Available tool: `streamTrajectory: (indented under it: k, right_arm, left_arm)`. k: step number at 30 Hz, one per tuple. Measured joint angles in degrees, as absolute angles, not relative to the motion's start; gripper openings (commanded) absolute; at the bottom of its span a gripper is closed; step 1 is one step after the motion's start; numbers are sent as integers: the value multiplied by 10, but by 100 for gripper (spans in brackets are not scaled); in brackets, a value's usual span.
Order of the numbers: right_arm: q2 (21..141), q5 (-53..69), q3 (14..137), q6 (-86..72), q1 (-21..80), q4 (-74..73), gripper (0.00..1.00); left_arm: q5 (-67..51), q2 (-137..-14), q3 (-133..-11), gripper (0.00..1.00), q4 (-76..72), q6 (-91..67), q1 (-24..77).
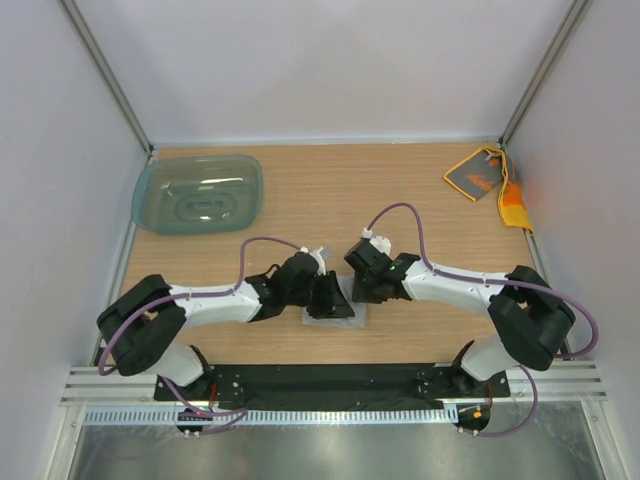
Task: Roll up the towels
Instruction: Roll the towel
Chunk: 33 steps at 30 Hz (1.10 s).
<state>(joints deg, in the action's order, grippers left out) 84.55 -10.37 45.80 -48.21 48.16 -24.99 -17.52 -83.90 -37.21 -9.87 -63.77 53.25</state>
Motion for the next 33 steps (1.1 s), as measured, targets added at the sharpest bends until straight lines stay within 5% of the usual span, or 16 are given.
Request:
streamTrajectory:
  k: [12, 33]
  right_arm:
    - [862, -106, 477, -484, 484, -266, 6]
    - [867, -98, 486, -487, 484, -271, 7]
  left_arm:
    - [-130, -929, -403, 34, -40, -618, 573]
    - [-98, -856, -404, 41, -16, -615, 600]
